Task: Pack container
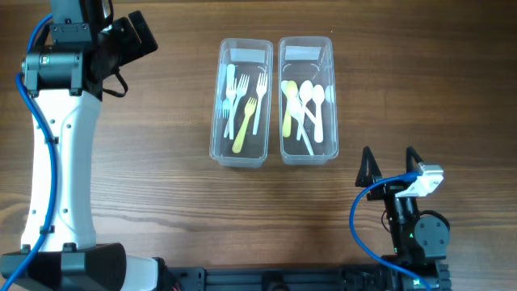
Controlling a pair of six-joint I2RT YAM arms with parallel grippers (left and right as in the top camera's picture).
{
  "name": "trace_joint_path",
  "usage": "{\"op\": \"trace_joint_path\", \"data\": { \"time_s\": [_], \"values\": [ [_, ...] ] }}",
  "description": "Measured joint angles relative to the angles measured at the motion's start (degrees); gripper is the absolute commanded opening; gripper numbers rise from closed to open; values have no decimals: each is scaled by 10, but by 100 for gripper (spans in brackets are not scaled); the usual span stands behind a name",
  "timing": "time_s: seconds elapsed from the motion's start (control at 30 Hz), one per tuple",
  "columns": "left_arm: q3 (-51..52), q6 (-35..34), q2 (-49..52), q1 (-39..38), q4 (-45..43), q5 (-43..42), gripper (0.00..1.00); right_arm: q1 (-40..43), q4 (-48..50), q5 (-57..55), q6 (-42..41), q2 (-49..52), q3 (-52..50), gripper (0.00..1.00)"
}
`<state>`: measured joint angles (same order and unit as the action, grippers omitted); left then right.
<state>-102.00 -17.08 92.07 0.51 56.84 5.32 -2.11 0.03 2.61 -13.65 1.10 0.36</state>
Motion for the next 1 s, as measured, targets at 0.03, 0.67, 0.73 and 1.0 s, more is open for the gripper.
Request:
{"op": "trace_joint_path", "data": {
  "time_s": [0.03,0.67,0.73,1.0],
  "values": [
    [0,0,0,0,0,0,100,0,0,0,5,0,0,100],
    [0,0,0,0,0,0,100,0,0,10,138,0,0,100],
    [0,0,0,0,0,0,100,0,0,10,140,0,0,100],
    [0,0,0,0,0,0,100,0,0,10,140,0,0,100]
  ]
}}
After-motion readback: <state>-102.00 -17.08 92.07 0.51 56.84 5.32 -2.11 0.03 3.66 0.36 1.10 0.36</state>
